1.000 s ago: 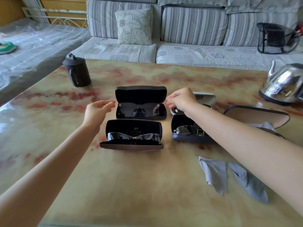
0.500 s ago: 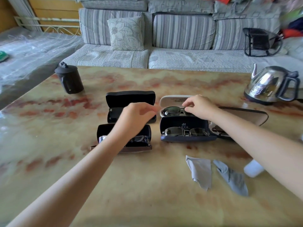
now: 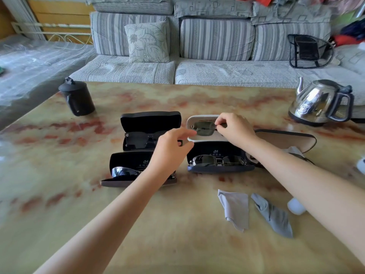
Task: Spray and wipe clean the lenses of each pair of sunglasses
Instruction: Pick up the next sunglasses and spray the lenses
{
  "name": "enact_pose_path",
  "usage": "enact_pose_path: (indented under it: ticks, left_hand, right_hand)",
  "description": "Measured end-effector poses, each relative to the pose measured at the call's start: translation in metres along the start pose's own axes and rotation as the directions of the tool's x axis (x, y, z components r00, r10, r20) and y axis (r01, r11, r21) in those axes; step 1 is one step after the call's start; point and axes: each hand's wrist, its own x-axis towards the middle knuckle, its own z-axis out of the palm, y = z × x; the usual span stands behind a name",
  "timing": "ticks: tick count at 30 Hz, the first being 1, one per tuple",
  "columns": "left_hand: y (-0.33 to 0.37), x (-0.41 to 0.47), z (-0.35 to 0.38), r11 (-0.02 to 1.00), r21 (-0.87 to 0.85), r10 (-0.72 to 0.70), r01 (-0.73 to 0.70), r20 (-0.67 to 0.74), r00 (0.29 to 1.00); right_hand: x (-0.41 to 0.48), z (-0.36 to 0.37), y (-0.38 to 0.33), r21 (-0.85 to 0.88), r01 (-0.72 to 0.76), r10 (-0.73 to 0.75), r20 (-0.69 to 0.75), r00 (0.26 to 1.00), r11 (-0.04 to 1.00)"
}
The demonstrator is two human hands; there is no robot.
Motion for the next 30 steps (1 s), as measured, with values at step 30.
enact_pose_path:
  ticks: [30]
  left_hand:
    - [0.060,-0.050,-0.015,0.942,-0.025,0.330,-0.336,-0.129,0.935]
  right_hand:
    - [-0.101,-0.100,-0.045,0.350,0.295,-0.246,-0.177,0.953,0.889]
